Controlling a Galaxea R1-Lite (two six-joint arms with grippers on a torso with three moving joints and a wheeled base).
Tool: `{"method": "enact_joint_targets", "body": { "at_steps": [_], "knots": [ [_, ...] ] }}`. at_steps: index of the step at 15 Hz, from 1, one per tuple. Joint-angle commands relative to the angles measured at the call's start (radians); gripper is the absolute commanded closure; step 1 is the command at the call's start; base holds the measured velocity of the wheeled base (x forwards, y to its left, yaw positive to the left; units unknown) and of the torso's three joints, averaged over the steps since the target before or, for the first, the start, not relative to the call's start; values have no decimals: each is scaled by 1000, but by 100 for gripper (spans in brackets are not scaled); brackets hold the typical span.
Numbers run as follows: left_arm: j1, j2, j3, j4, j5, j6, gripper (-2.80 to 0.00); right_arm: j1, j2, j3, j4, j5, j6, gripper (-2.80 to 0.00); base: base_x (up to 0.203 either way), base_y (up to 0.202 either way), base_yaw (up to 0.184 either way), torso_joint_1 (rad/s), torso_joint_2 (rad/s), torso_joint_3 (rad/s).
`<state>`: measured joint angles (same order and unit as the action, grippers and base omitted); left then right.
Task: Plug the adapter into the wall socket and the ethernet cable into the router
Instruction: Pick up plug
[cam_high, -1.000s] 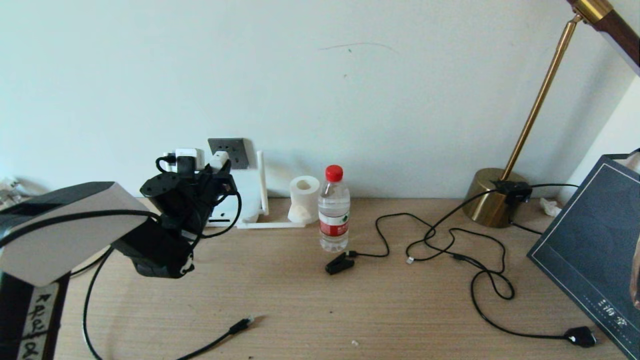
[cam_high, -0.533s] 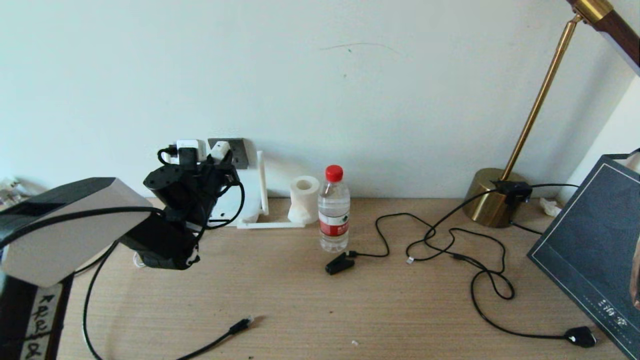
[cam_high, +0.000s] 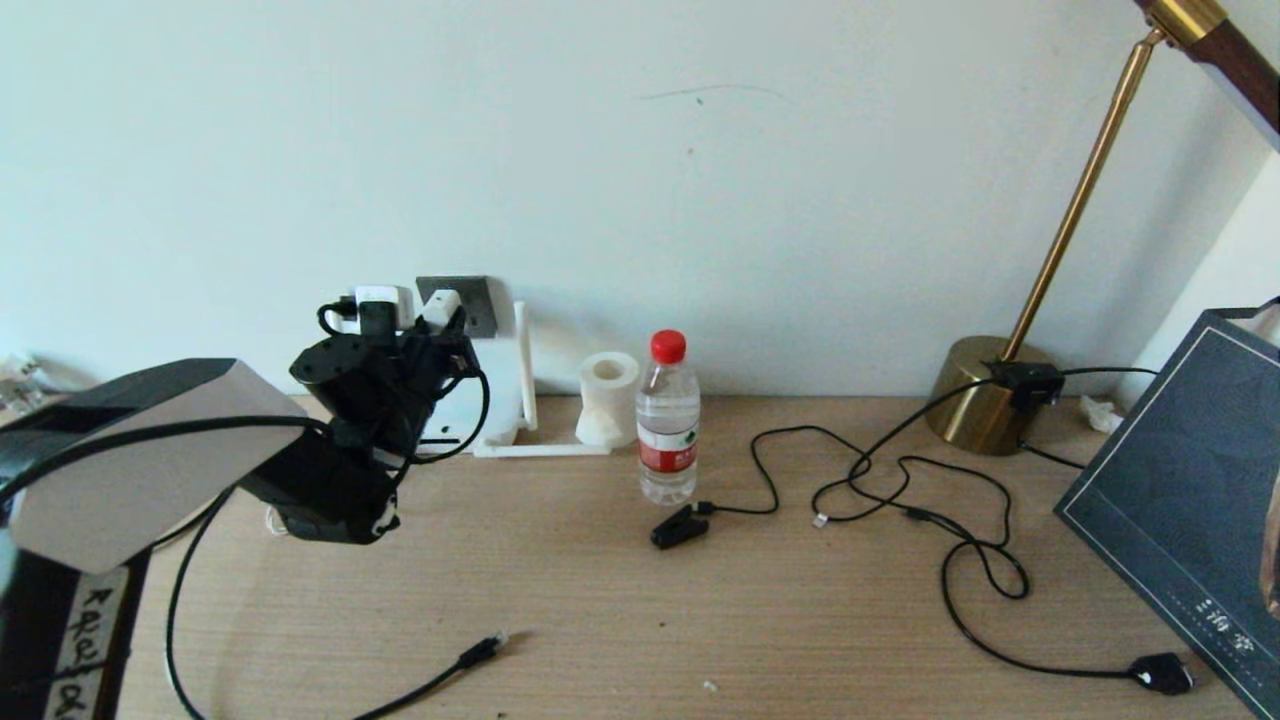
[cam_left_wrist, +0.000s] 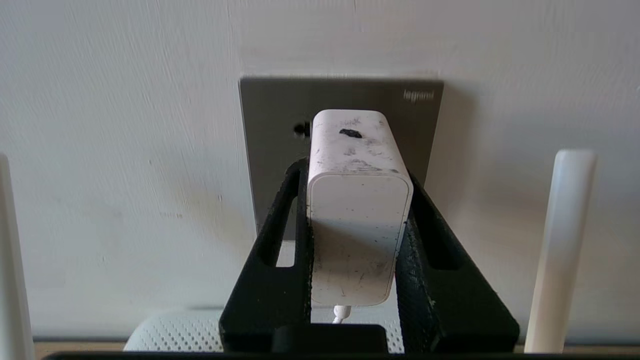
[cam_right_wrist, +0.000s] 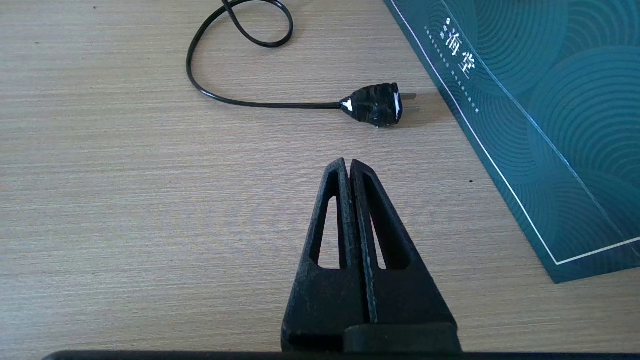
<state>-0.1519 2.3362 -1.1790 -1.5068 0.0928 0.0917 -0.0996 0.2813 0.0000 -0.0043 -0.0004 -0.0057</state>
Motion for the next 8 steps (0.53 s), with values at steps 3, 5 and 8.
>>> {"method": "enact_joint_targets", "body": {
  "at_steps": [3,5,8],
  "knots": [
    [-9,-1,22,-10,1,0,0,0,1,0,0,0,0,0,0,0,0,0,0,0],
    [-9,2,19,-10,-1,0,0,0,1,0,0,0,0,0,0,0,0,0,0,0],
    [-9,13,16,-9,-1,0,0,0,1,0,0,0,0,0,0,0,0,0,0,0]
  ]
}}
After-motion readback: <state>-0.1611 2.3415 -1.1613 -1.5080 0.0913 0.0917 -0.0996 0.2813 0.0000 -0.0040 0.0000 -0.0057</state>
